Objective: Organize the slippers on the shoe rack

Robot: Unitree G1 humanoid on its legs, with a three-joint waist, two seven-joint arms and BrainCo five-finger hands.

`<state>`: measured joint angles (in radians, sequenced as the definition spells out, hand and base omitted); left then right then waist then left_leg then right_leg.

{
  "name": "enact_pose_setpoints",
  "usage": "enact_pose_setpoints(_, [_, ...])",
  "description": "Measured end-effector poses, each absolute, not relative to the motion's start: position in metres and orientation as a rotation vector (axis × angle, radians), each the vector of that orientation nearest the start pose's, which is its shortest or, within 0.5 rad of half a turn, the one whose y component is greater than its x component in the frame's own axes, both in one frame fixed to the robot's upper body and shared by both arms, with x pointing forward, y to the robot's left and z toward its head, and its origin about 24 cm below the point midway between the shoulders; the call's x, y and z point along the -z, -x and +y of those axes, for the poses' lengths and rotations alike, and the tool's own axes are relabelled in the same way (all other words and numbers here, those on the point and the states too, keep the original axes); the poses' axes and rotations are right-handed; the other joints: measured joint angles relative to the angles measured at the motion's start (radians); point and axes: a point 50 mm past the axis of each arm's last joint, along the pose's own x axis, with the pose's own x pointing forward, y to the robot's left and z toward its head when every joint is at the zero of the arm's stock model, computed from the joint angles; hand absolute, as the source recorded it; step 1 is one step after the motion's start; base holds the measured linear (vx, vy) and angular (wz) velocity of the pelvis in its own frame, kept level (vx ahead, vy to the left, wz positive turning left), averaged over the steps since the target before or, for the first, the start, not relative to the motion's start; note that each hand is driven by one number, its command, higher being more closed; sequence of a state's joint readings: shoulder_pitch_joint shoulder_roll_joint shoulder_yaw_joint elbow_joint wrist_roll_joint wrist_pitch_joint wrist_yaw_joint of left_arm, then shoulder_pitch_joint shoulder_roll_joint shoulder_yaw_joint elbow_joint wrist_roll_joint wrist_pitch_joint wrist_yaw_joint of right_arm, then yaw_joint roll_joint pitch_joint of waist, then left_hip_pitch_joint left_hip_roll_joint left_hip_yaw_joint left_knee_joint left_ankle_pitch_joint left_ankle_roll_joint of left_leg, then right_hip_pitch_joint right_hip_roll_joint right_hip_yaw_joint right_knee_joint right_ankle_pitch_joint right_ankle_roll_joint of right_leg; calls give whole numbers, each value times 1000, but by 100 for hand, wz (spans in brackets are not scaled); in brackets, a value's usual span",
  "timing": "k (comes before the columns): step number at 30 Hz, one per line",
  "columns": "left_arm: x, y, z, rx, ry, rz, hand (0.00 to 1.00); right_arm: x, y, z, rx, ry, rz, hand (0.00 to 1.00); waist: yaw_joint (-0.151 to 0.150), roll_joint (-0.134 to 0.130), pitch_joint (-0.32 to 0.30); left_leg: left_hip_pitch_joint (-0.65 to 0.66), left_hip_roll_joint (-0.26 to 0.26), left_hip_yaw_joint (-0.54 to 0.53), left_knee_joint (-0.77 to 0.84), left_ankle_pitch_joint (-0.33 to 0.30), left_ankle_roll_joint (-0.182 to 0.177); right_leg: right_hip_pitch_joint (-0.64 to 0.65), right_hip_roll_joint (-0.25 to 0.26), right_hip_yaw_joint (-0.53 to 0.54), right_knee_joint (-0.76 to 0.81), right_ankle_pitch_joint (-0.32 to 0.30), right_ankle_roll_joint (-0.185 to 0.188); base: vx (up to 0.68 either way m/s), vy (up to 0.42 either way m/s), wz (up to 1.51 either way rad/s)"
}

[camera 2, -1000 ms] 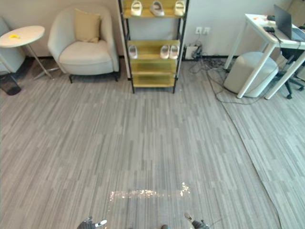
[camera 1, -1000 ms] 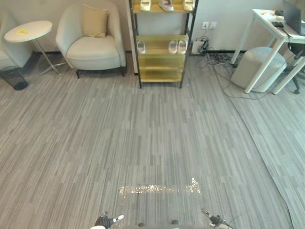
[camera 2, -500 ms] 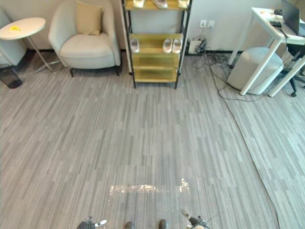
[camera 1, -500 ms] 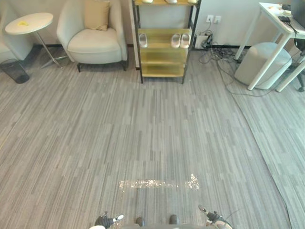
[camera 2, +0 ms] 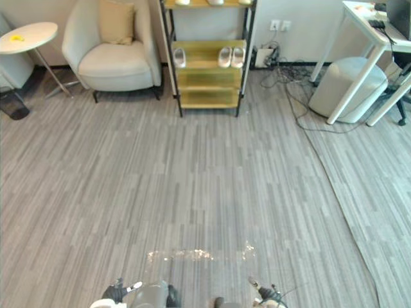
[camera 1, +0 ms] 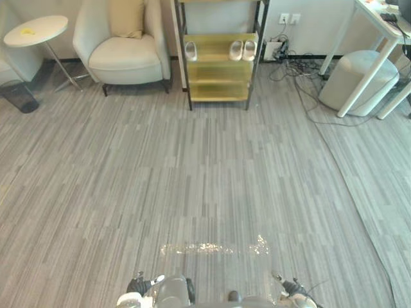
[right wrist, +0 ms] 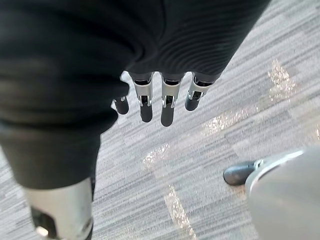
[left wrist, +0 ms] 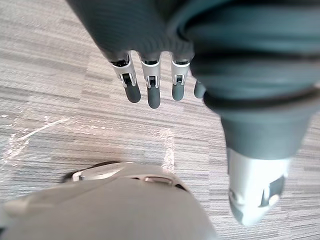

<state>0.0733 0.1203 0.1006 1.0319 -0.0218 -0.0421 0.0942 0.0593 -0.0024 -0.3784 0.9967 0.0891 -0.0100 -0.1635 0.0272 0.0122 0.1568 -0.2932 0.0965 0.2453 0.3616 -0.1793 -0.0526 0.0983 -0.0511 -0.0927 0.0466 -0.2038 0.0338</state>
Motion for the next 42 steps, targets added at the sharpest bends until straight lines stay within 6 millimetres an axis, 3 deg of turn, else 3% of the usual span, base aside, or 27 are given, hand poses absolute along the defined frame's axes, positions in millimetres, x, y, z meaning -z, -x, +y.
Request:
enact_pose_setpoints(1, [155, -100, 217, -274, -91, 1057, 0, 158, -98, -206, 563, -185, 1055, 0, 11, -8, -21, 4, -30, 8, -18, 45, 44, 4, -30, 25, 5, -29, 32, 293, 262, -32])
enact_pose_setpoints(2, [155, -100, 218, -275, -94, 1058, 0, 158, -97, -205, 563, -187, 1056, 0, 11, -11, -25, 4, -34, 13, -19, 40, 45, 5, -35, 24, 10, -29, 35, 384, 239, -29])
enact_pose_setpoints(3, [154, -101, 221, -280, -101, 1051, 0, 159, -93, -201, 560, -195, 1068, 0, 15, -31, -33, 7, -52, 33, -16, 9, 60, -8, -57, 22, 48, -38, 55, 349, 144, -31])
enact_pose_setpoints(5, [154, -101, 220, -286, -102, 1051, 0, 158, -94, -203, 558, -186, 1060, 0, 25, -32, -32, 58, -57, 64, -15, -22, 74, -83, -83, 20, 258, -57, 87, 407, 194, -42])
enact_pose_setpoints(7, [154, -102, 221, -290, -103, 1050, 0, 157, -95, -203, 560, -187, 1046, 0, 15, -33, -32, 170, -61, 78, -40, -59, 79, -217, -120, -1, 657, -32, 141, 469, 210, -18])
enact_pose_setpoints(9, [153, -108, 217, -292, -79, 1034, 0, 155, -101, -203, 552, -186, 1024, 0, 8, -33, -31, 250, -64, 79, -84, -67, 75, -294, -155, -73, 818, -41, 120, 399, 104, -4])
enact_pose_setpoints(10, [152, -115, 208, -278, -59, 1018, 0, 154, -104, -202, 548, -187, 1015, 0, 8, -35, -31, 316, -62, 79, -137, -67, 75, -344, -171, -148, 844, -60, 81, 378, 50, -8])
enact_pose_setpoints(14, [152, -126, 187, -235, -17, 995, 0, 152, -112, -203, 536, -180, 996, 0, -15, -30, -25, 416, -40, 76, -208, -71, 64, -429, -145, -285, 609, -62, 24, 372, -28, 5])
enact_pose_setpoints(17, [152, -132, 179, -221, -6, 985, 0, 150, -121, -201, 524, -185, 985, 0, -30, -38, -9, 469, -26, 65, -243, -91, 30, -483, -70, -267, 238, 128, -7, 434, -147, 17])
enact_pose_setpoints(18, [152, -131, 181, -225, -10, 989, 0, 151, -121, -200, 523, -187, 989, 0, -35, -54, -4, 492, -35, 41, -244, -96, 22, -479, -62, -231, 154, 209, -8, 590, -302, 39])
enact_pose_setpoints(19, [153, -129, 181, -224, -10, 996, 0, 151, -120, -201, 527, -185, 994, 0, -39, -53, -3, 509, -31, 11, -244, -102, 8, -471, -57, -202, 154, 313, -35, 585, -320, 41])
enact_pose_setpoints(20, [154, -129, 176, -223, 3, 1004, 0, 150, -123, -208, 536, -172, 986, 0, -36, -17, -3, 527, 17, -18, -239, -93, -18, -457, -24, -226, 180, 278, -69, 474, -279, 29])
enact_pose_setpoints(23, [154, -130, 172, -224, 21, 1001, 0, 148, -128, -209, 524, -157, 977, 0, -32, 26, 4, 486, 78, -66, -91, -51, -87, -419, 20, -258, 229, 191, -105, 489, -316, 15])
enact_pose_setpoints(25, [153, -131, 173, -262, 57, 990, 0, 149, -126, -207, 513, -147, 982, 0, -32, 28, 12, 349, 143, -109, 286, 19, -100, -321, 52, -256, 205, 130, -109, 434, -250, 8])
enact_pose_setpoints(26, [151, -134, 176, -273, 62, 966, 0, 149, -126, -205, 498, -134, 981, 0, -23, 28, 18, 265, 184, -107, 501, -4, -89, -253, 73, -251, 193, 93, -125, 380, -159, -22])
enact_pose_setpoints(27, [148, -137, 179, -278, 57, 940, 0, 149, -129, -201, 479, -132, 977, 0, -16, 22, 21, 183, 204, -82, 607, -35, -79, -196, 81, -240, 189, 60, -135, 362, -134, -31])
enact_pose_setpoints(30, [145, -142, 178, -274, 62, 912, 0, 149, -131, -196, 463, -135, 974, 0, -8, 14, 24, 60, 201, -2, 558, -73, -46, -110, 87, -221, 139, 40, -106, 375, -94, -25])
enact_pose_setpoints(31, [143, -144, 175, -274, 75, 896, 0, 147, -131, -198, 477, -149, 961, 0, 6, 21, 21, 13, 173, 53, 393, -82, -42, -58, 86, -205, 98, 31, -86, 390, -37, -21])
enact_pose_setpoints(32, [143, -145, 174, -273, 76, 895, 0, 147, -130, -198, 478, -148, 961, 0, 7, 21, 20, 10, 168, 55, 371, -82, -42, -52, 86, -204, 94, 30, -84, 519, 2, -16])
enact_pose_setpoints(33, [143, -145, 173, -272, 80, 889, 0, 148, -129, -198, 481, -148, 965, 0, 14, 24, 19, -7, 136, 61, 247, -75, -39, -18, 83, -197, 71, 21, -70, 401, 67, -5])
enact_pose_setpoints(35, [142, -146, 173, -271, 81, 884, 0, 148, -128, -197, 481, -149, 968, 0, 20, 23, 19, -19, 75, 56, 40, 6, -17, 35, 76, -189, 33, 3, -42, 510, 124, -15])
enact_pose_setpoints(36, [142, -146, 173, -273, 80, 881, 0, 149, -127, -197, 481, -150, 975, 0, 35, 11, 11, -7, 44, 45, -7, 96, 9, 51, 63, -160, 21, -8, -24, 565, 183, -38])
enact_pose_setpoints(37, [142, -145, 177, -278, 69, 887, 0, 151, -125, -191, 475, -163, 987, 0, 37, -16, -10, 20, 1, 56, -32, 139, 81, 60, 24, -132, 13, -12, -16, 580, 182, -36])
enact_pose_setpoints(38, [143, -145, 179, -279, 65, 890, 0, 151, -126, -189, 471, -169, 986, 0, 29, -25, -13, 20, -1, 70, -20, 149, 97, 60, 13, -127, 16, -5, -5, 570, 166, -26])
enact_pose_setpoints(39, [142, -145, 182, -282, 58, 887, 0, 151, -125, -184, 463, -181, 992, 0, 31, -35, -13, 16, 7, 83, 34, 143, 107, 65, 0, -103, 36, 14, 24, 428, 125, -27])
enact_pose_setpoints(41, [142, -144, 187, -289, 47, 890, 0, 153, -123, -175, 456, -204, 1004, 0, 42, -35, -10, 9, 40, 116, 181, 103, 126, 59, -12, -72, 169, 34, 44, 531, 201, -37])
enact_pose_setpoints(42, [144, -141, 184, -277, 43, 902, 0, 153, -119, -182, 460, -179, 1005, 0, 33, -23, -34, 59, 34, 103, 115, 67, 99, -3, -20, -72, 353, 23, 60, 478, 211, -33])
